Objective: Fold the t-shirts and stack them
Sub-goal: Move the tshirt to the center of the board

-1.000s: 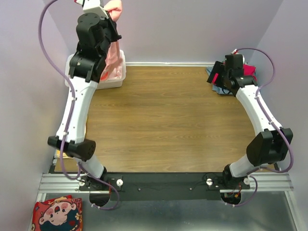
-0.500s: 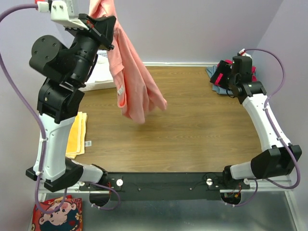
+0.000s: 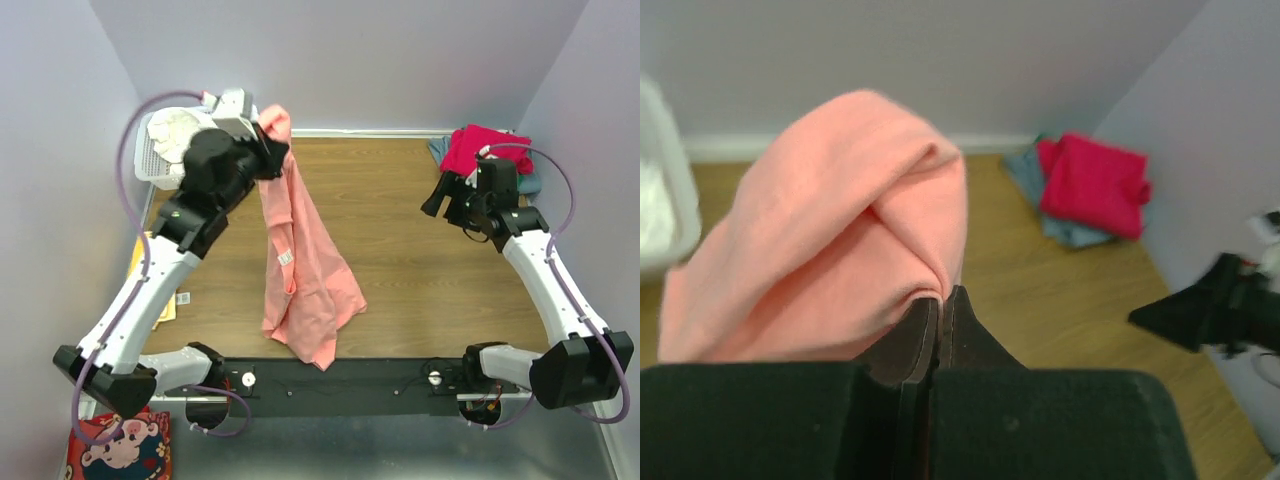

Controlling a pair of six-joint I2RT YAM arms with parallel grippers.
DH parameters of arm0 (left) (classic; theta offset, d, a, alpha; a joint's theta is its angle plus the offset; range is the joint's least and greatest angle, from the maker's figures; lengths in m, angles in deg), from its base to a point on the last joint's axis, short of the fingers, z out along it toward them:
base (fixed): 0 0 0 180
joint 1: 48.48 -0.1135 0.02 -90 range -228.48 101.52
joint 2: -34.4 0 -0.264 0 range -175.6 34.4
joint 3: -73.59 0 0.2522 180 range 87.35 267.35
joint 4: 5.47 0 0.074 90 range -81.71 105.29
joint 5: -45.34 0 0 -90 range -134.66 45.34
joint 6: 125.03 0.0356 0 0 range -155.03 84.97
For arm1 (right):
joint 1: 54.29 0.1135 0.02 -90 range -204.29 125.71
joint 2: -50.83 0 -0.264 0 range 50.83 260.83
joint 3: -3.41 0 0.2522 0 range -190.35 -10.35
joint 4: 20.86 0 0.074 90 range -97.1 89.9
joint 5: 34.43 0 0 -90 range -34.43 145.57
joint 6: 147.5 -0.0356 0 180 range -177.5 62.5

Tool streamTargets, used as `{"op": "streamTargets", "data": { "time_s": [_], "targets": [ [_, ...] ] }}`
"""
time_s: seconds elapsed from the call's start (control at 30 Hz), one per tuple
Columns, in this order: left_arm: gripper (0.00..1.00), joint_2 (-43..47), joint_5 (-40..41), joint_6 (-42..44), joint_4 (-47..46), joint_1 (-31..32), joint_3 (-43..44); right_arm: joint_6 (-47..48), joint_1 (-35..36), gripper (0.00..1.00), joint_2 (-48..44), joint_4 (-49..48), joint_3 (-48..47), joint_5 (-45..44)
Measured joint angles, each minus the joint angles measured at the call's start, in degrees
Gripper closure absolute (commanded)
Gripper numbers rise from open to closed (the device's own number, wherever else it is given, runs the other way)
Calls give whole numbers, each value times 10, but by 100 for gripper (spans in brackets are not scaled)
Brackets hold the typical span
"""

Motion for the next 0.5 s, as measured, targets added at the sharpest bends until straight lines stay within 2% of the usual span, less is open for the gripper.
{"op": "streamTargets", "data": {
  "time_s": [0.07, 0.23, 0.33, 0.5],
  "targets": [
    [100, 4, 34, -19, -4, 0, -99, -2, 3, 11, -11, -1, 30, 19],
    [100, 10, 125, -59, 7, 0, -240, -3, 32, 12, -26, -6, 89, 45],
    [100, 13, 182, -78, 20, 0, -258, -5, 93, 13, -27, -6, 110, 43],
    [100, 13, 268, -104, 25, 0, -234, -16, 225, 19, -1, -14, 121, 21]
  ]
}}
